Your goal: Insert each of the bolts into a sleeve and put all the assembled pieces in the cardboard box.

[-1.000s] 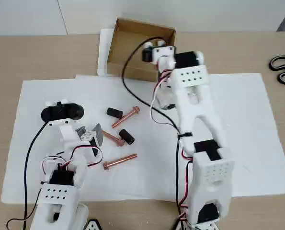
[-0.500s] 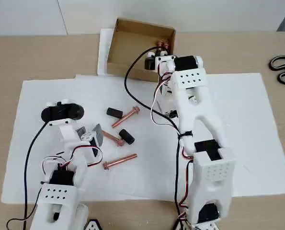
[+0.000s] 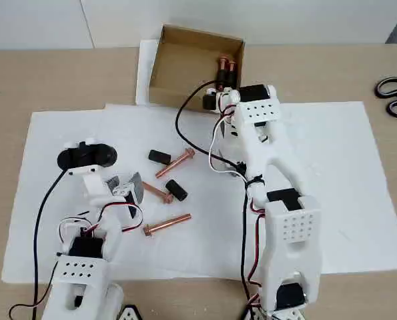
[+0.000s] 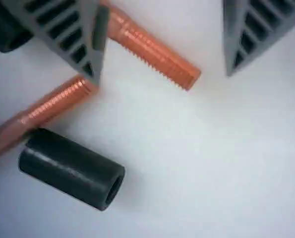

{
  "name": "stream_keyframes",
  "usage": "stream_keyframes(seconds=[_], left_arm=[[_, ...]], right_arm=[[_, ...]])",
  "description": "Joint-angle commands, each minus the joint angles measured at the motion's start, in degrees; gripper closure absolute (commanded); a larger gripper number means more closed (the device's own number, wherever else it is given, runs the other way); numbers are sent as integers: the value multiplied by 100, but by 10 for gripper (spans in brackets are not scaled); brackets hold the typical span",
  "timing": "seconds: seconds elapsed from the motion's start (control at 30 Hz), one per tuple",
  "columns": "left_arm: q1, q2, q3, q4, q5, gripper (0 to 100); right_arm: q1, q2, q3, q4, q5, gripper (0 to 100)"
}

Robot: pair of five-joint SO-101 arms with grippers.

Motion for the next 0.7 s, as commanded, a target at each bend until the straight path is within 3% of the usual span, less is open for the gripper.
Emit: stream_keyframes(seconds=[0.0, 0.37, 0.67], left_arm=[[44, -105, -48, -9, -26, 844], [44, -105, -48, -9, -26, 844], [44, -105, -48, -9, -26, 844]], right_arm=[[13, -66, -26, 13, -70, 895], [4, -31, -26, -66, -26, 887], [-171, -22, -26, -31, -35, 822]])
